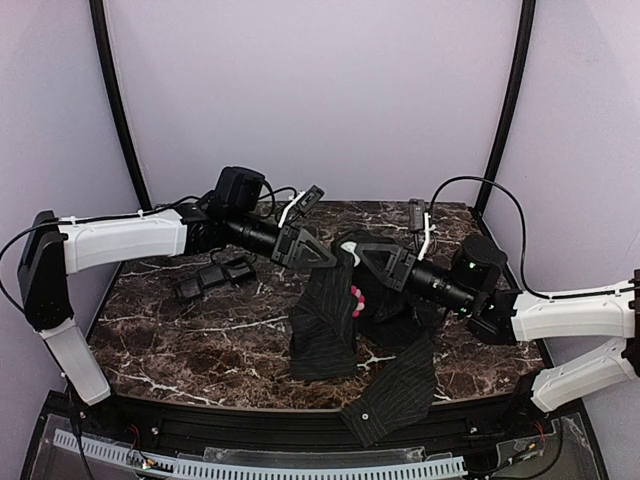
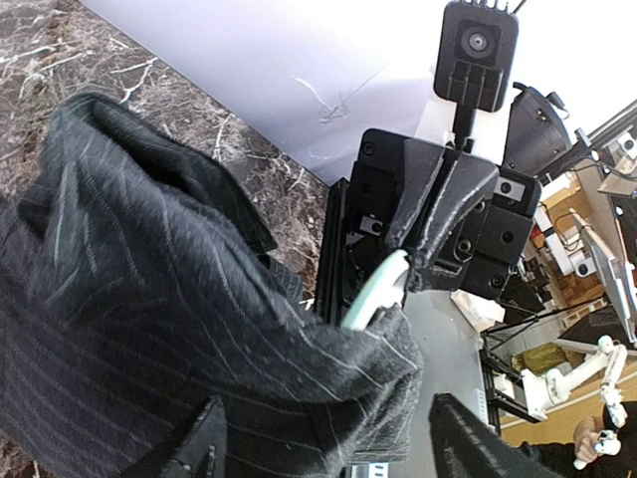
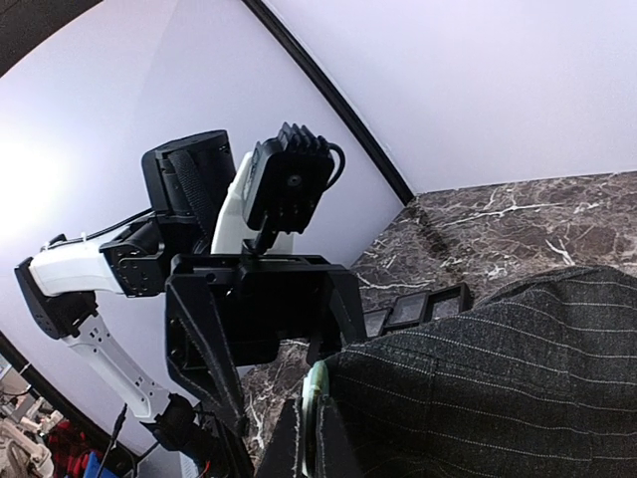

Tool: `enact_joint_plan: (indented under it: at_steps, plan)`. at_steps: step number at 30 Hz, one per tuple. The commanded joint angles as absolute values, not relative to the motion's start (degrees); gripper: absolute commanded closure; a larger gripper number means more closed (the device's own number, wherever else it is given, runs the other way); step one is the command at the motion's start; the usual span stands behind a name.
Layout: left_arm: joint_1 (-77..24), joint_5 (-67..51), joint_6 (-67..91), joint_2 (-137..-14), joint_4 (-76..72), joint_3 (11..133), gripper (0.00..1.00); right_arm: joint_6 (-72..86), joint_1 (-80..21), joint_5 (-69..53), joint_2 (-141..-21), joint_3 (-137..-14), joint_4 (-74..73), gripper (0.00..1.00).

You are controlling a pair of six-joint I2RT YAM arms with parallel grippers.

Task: Remove the brooch from the garment
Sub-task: Pass from the right arm to the left, then open the brooch with the crumpled clothing.

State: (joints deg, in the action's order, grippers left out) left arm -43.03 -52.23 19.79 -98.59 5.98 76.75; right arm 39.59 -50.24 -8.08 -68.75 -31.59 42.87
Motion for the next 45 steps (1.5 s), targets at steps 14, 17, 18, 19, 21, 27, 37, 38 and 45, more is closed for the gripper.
enact_joint_plan:
  at_steps: [14, 17, 18, 19, 21, 27, 37, 38, 45]
  plan:
    - [-43.11, -59.82, 26.66, -97.79, -6.09, 73.56, 0.73, 44.09, -50.01, -15.52, -71.96, -33.53, 53.09, 1.00]
    - [-43.12, -60.20, 27.19, -97.93, -7.11, 73.33, 0.79, 44.07, -50.01, -15.23, -71.89, -33.49, 52.86, 1.00]
    - [-43.15, -60.36, 27.41, -97.92, -7.29, 73.27, 0.83, 44.05, -50.01, -15.09, -71.93, -33.53, 52.86, 1.00]
    - [-43.15, -60.46, 27.55, -97.89, -7.60, 73.18, 0.85, 44.16, -50.01, -14.93, -71.92, -33.43, 52.78, 1.00]
    - [-43.15, -60.92, 28.31, -97.84, -8.53, 73.02, 0.90, 44.10, -50.01, -14.65, -72.03, -33.35, 52.51, 1.00]
    - [-43.14, -62.12, 29.95, -97.25, -12.09, 71.91, 0.99, 43.28, -49.82, -14.41, -71.83, -33.82, 49.55, 1.00]
    - [-43.06, -52.75, 11.79, -93.46, 9.79, 75.97, 0.99, 38.20, -48.00, -21.52, -70.43, -37.92, 37.67, 0.47]
    - [-43.06, -51.69, 10.59, -93.19, 12.33, 76.30, 0.99, 37.98, -47.88, -22.35, -70.22, -38.08, 36.66, 0.42]
    - [-42.97, -51.03, 7.35, -92.38, 14.58, 76.30, 0.99, 36.65, -47.30, -24.66, -71.46, -38.25, 30.93, 0.26]
